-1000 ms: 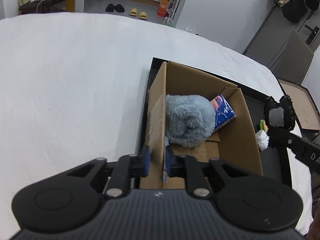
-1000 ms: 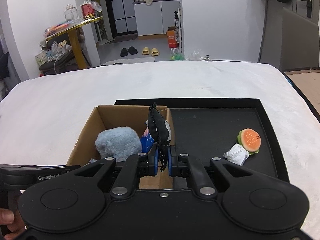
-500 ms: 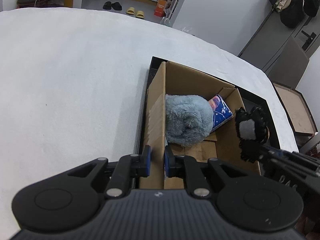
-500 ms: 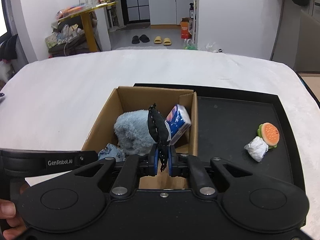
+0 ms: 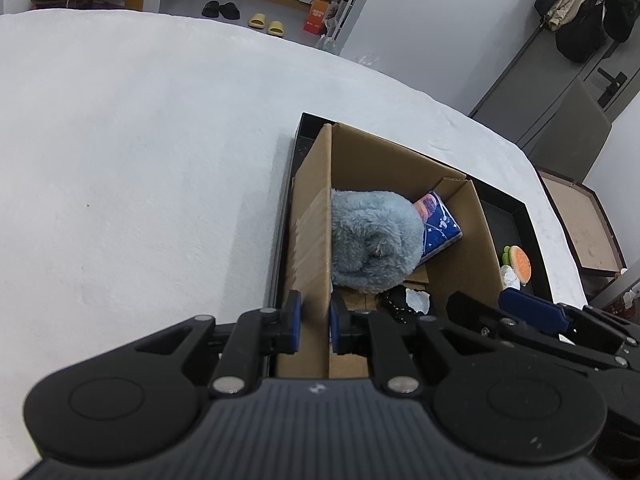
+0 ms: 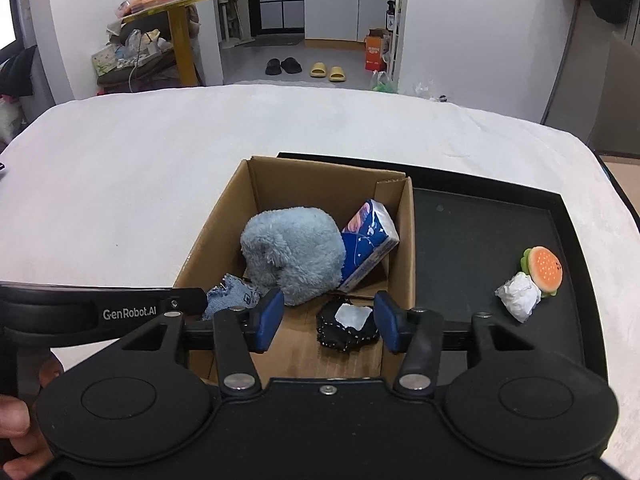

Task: Organize soft objects
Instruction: 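Lower the black item into the box and open the right gripper, then move the right gripper back to the white crumpled cloth and grasp it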

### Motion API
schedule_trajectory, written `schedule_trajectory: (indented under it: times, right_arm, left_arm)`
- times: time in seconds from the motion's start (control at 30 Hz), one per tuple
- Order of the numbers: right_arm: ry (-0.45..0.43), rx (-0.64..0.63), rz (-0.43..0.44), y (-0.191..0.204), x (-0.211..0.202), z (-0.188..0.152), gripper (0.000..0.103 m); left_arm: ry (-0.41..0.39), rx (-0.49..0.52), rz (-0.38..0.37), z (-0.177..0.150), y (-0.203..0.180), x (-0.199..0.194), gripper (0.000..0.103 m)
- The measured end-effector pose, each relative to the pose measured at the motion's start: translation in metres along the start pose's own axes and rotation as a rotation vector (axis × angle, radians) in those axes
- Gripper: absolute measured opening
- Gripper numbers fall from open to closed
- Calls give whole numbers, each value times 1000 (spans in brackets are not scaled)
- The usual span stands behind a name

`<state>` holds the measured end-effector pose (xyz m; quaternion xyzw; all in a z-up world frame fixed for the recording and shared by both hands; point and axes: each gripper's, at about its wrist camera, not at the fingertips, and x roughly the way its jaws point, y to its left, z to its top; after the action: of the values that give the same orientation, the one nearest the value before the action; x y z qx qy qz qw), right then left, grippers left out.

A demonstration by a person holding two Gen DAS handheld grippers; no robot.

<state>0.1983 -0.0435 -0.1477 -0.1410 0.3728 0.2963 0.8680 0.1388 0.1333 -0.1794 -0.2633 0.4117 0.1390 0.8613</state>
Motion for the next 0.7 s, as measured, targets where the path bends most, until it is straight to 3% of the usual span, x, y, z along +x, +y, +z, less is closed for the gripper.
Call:
schedule_trajectory:
  times: [0.13, 0.7]
  right_arm:
    - [-11, 15, 0, -7, -5, -1, 58]
    - [-34, 99, -11, -51, -13, -9, 58]
  left_arm:
    - [5, 15, 13, 0, -3, 0, 13]
    - [-22, 48, 63, 2, -11, -6, 16]
